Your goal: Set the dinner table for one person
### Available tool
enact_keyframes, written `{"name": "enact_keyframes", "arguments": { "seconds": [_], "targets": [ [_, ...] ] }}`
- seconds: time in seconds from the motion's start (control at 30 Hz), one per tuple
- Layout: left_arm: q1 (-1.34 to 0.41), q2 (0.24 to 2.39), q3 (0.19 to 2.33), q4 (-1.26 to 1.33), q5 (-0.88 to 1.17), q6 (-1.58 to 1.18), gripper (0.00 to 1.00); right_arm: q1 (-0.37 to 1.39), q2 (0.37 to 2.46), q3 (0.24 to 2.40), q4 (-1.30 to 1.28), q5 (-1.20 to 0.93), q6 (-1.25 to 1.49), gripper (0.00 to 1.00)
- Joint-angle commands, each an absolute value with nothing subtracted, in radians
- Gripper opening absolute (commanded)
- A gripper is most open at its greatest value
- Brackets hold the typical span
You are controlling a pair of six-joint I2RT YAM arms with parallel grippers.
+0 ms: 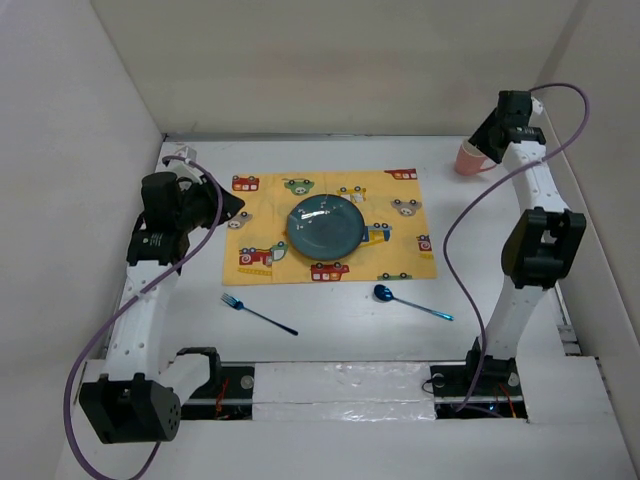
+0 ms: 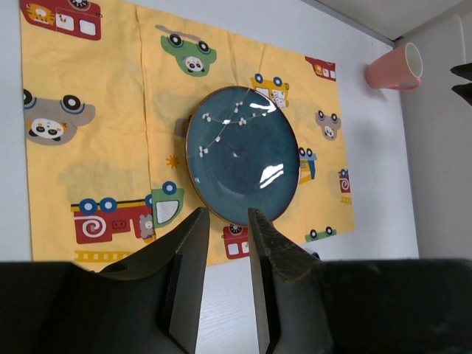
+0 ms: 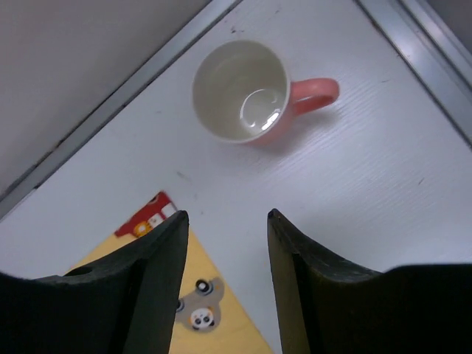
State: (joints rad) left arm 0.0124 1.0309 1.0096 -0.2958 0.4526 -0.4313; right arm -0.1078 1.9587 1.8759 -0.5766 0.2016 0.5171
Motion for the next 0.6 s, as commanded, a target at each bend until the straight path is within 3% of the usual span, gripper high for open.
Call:
{"name": "enact_keyframes", "arguments": {
  "seconds": [0.0,0.23,0.57],
  "targets": [
    [0.011,1.017,1.0,-0.261,0.466,-0.431,0.25,-0.147,2.023,1.983,-0.66,0.312,0.519,0.55],
    [0.011,1.068,1.022,-0.262,0.469,-0.425,0.25,-0.178,2.18,2.192,-0.701,0.291,0.52,0.61],
    [0.011,1.103,1.015,-0.255,0.465,-0.417,0.24,-0.187,2.252,2.203,-0.664,0.219,0.577,0.62]
  ]
}}
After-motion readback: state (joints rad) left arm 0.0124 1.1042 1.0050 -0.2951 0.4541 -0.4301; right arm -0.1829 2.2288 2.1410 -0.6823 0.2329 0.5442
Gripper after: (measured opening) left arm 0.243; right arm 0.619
